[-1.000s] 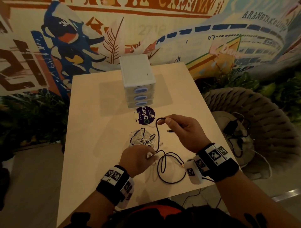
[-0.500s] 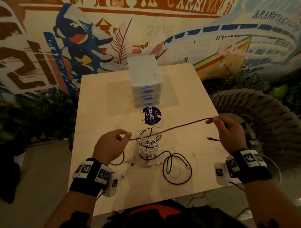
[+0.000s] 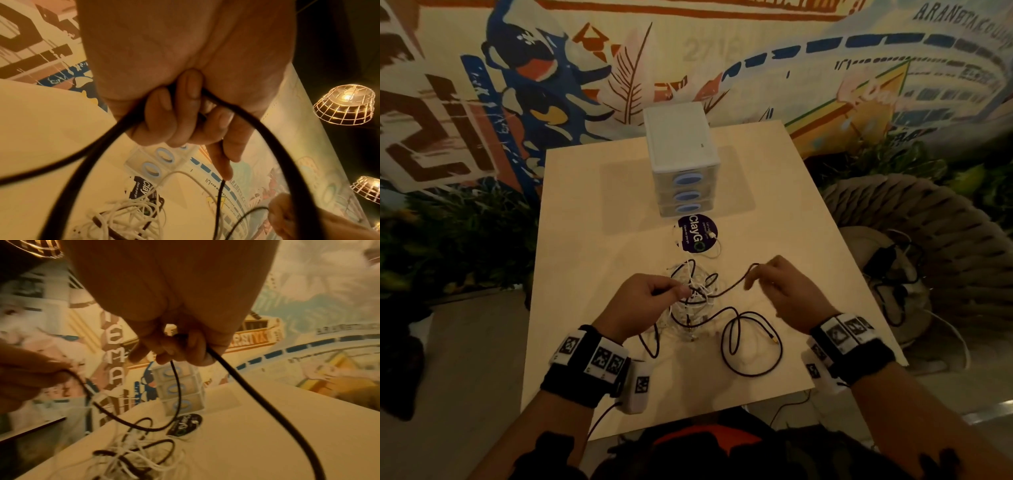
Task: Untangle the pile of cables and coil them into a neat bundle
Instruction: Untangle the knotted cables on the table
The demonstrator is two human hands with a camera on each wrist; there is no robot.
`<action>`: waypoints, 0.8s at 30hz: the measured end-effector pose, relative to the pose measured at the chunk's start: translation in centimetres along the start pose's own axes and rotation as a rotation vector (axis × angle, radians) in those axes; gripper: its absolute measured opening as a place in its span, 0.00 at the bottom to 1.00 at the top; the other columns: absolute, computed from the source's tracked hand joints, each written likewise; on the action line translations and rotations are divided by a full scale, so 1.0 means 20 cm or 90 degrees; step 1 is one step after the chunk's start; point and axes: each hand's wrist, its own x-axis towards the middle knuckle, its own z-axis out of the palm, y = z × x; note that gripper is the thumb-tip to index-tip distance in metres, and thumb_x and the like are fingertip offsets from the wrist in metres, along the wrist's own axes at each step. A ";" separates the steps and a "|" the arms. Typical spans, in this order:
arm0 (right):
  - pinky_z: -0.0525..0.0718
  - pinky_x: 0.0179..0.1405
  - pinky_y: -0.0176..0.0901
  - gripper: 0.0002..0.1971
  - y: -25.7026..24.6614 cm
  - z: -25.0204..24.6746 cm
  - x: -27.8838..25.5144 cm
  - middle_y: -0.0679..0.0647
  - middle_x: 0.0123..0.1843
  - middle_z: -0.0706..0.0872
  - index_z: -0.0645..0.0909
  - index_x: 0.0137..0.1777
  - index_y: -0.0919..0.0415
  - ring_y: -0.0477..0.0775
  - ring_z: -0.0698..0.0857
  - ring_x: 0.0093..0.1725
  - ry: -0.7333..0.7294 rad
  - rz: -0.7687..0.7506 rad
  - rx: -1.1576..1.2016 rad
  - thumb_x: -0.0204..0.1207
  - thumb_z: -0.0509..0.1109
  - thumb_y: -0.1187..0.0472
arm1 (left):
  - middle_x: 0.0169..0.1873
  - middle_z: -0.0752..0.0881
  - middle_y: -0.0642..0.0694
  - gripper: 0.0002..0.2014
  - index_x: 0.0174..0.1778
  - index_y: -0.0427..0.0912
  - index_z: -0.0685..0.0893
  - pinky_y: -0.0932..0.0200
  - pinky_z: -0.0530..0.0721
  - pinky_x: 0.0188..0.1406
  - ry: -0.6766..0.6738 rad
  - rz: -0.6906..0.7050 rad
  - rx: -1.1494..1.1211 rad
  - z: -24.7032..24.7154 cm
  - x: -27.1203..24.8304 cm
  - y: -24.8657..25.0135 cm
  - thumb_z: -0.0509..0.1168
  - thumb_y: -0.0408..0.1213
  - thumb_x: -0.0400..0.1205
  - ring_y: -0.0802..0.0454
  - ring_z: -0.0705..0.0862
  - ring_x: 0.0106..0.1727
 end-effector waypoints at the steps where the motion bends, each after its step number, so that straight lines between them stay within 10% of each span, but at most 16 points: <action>1: 0.80 0.48 0.44 0.08 -0.06 0.02 0.01 0.43 0.51 0.74 0.83 0.57 0.38 0.42 0.79 0.48 -0.031 -0.024 -0.017 0.85 0.65 0.51 | 0.40 0.94 0.52 0.07 0.48 0.59 0.96 0.47 0.88 0.54 0.001 0.005 0.005 0.01 0.00 0.00 0.71 0.50 0.84 0.52 0.92 0.50; 5: 0.81 0.44 0.39 0.23 -0.22 0.11 0.09 0.43 0.50 0.74 0.84 0.61 0.37 0.43 0.80 0.47 -0.035 -0.040 -0.109 0.72 0.68 0.27 | 0.41 0.94 0.53 0.07 0.49 0.57 0.95 0.51 0.89 0.52 -0.019 0.052 -0.020 0.06 0.00 0.05 0.71 0.45 0.85 0.55 0.92 0.50; 8: 0.78 0.42 0.43 0.17 -0.28 0.16 0.15 0.46 0.49 0.78 0.88 0.58 0.41 0.47 0.81 0.46 -0.049 -0.056 -0.145 0.77 0.70 0.34 | 0.41 0.94 0.60 0.07 0.51 0.55 0.94 0.64 0.87 0.48 -0.028 0.072 -0.037 0.06 -0.01 0.08 0.71 0.40 0.85 0.63 0.91 0.48; 15: 0.79 0.47 0.45 0.16 -0.22 0.19 0.19 0.45 0.48 0.82 0.86 0.56 0.44 0.49 0.83 0.49 -0.107 -0.007 -0.196 0.78 0.70 0.36 | 0.47 0.95 0.53 0.07 0.54 0.53 0.95 0.42 0.87 0.63 0.027 0.066 -0.096 0.00 -0.04 0.04 0.72 0.43 0.84 0.51 0.91 0.57; 20: 0.75 0.46 0.42 0.14 -0.20 0.21 0.21 0.46 0.47 0.80 0.86 0.58 0.42 0.49 0.81 0.48 -0.112 -0.015 -0.127 0.79 0.69 0.37 | 0.49 0.94 0.51 0.08 0.54 0.43 0.94 0.55 0.86 0.66 0.033 0.079 -0.183 -0.06 -0.08 0.07 0.70 0.33 0.84 0.57 0.90 0.59; 24: 0.81 0.54 0.49 0.11 -0.17 0.20 0.25 0.49 0.48 0.81 0.85 0.61 0.43 0.52 0.82 0.50 -0.101 0.009 -0.094 0.83 0.67 0.45 | 0.27 0.88 0.61 0.10 0.58 0.30 0.90 0.74 0.81 0.40 0.065 0.117 -0.267 -0.06 -0.10 0.09 0.67 0.28 0.86 0.68 0.87 0.34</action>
